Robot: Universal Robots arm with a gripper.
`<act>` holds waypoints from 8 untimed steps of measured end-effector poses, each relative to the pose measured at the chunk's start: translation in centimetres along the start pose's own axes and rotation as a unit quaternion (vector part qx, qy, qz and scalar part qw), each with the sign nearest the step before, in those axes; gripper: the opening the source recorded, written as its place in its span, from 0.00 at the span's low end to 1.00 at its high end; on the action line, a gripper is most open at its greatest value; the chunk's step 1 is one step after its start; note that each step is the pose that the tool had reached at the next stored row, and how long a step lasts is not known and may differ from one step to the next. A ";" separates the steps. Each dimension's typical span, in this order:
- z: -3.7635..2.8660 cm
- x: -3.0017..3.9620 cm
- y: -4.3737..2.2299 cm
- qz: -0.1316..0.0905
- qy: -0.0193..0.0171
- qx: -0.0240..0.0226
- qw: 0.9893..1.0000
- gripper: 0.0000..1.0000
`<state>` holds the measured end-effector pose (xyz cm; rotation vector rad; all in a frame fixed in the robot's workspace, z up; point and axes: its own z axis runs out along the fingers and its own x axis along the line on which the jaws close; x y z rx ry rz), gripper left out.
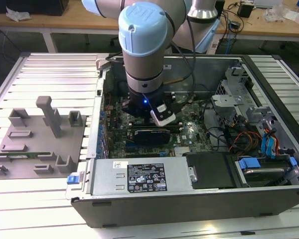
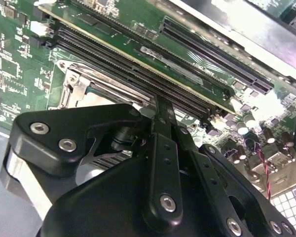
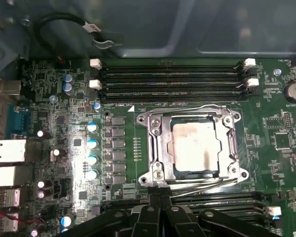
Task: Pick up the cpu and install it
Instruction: 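Install the second cpu locking lever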
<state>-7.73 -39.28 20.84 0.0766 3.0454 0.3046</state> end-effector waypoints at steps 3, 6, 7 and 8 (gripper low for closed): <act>0.03 0.28 0.00 0.005 -0.001 -0.002 1.000 0.11; 0.11 0.56 0.05 0.010 -0.001 -0.008 1.000 0.11; 0.15 0.56 0.08 0.011 -0.002 -0.010 1.000 0.11; 0.22 0.58 0.15 0.014 -0.002 -0.012 1.000 0.11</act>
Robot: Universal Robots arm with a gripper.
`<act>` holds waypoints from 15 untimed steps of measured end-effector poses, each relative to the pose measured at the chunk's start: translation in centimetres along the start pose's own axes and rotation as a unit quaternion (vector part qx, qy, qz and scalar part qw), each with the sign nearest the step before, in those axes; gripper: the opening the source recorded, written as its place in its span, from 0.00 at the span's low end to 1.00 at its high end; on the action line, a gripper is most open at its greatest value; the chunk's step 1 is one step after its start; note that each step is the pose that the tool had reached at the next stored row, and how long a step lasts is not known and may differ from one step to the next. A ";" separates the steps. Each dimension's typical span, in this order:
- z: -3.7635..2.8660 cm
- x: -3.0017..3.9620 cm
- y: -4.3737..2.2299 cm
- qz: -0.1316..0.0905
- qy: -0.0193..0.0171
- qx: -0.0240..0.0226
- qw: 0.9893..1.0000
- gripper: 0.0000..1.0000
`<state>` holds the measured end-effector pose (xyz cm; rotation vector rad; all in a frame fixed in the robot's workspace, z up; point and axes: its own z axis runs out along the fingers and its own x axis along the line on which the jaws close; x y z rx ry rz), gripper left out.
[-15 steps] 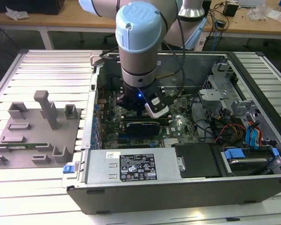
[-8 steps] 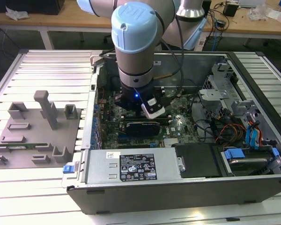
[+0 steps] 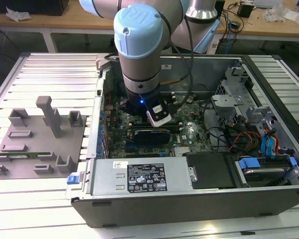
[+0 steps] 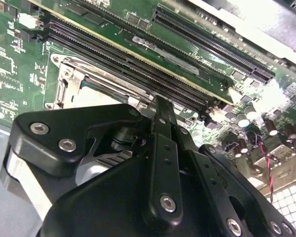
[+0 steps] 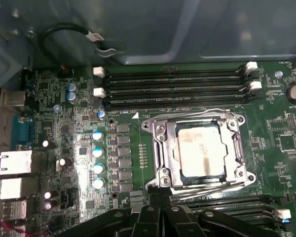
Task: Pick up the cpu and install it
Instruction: 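Install the second cpu locking lever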
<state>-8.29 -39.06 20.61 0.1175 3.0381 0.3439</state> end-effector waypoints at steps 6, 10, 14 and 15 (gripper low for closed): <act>0.25 0.03 0.10 0.010 -0.002 -0.003 1.000 0.11; 0.31 0.03 0.09 0.019 -0.004 -0.002 1.000 0.11; 0.28 -0.07 -0.08 0.023 -0.005 -0.002 1.000 0.11; 0.27 -0.09 -0.15 0.023 -0.005 -0.002 1.000 0.11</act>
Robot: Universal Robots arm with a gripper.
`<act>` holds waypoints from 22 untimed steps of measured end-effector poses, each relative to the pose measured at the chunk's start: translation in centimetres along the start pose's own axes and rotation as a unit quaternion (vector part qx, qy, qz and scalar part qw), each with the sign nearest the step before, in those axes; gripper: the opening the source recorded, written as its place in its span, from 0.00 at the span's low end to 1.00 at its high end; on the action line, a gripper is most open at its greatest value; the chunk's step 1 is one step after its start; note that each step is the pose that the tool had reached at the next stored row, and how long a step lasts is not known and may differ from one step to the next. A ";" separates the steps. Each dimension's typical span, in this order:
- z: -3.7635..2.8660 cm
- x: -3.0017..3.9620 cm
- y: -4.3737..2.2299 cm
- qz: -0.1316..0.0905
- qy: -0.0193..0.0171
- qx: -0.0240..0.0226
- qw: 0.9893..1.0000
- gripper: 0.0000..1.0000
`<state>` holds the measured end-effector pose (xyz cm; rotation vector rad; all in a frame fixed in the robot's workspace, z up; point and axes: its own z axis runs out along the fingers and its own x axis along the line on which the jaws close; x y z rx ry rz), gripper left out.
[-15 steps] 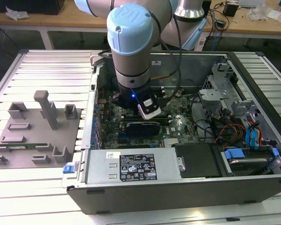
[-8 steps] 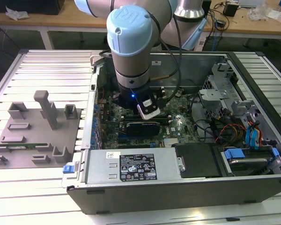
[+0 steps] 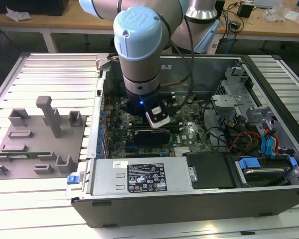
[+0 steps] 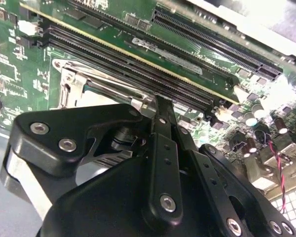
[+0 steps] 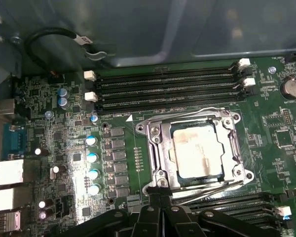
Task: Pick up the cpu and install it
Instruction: 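Install the second cpu locking lever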
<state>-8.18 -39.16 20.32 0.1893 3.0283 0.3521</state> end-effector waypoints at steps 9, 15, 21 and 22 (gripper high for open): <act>-0.34 -0.11 -0.40 0.004 -0.001 0.000 1.000 0.11; -0.47 -0.20 -0.73 0.006 -0.001 0.000 1.000 0.11; -0.25 -0.18 -0.79 0.007 0.000 -0.014 1.000 0.11; -0.10 -0.15 -0.83 0.007 0.000 -0.017 1.000 0.11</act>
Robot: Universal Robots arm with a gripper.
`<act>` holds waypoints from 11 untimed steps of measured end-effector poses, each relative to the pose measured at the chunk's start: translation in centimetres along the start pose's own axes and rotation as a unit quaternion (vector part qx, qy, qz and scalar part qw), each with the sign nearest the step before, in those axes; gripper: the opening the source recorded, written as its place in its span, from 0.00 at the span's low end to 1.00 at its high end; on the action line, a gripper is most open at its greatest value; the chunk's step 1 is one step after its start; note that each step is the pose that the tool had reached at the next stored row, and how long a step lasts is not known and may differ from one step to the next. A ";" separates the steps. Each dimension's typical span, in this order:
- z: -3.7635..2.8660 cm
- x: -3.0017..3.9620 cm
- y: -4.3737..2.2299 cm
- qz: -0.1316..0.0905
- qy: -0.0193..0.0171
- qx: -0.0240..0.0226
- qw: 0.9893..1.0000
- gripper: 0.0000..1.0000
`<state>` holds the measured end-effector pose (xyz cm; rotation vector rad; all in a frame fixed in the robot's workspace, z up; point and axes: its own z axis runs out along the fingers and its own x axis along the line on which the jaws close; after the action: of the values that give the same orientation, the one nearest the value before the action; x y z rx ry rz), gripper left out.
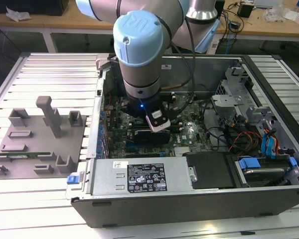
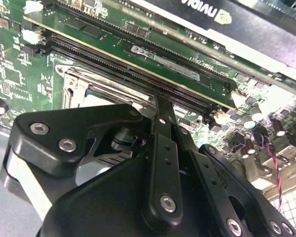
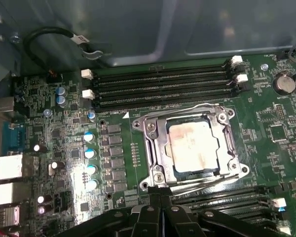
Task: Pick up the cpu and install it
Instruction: 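Install the second cpu locking lever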
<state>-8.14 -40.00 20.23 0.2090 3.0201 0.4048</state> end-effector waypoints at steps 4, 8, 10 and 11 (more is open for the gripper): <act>0.10 0.13 -0.06 0.002 0.001 -0.020 1.000 0.11; 0.17 0.12 -0.16 0.002 0.001 -0.020 1.000 0.11; 0.16 0.12 -0.21 0.003 0.001 -0.020 1.000 0.11; 0.14 0.11 -0.24 0.003 0.001 -0.020 1.000 0.11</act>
<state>-8.26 -40.18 20.02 0.2143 3.0105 0.4661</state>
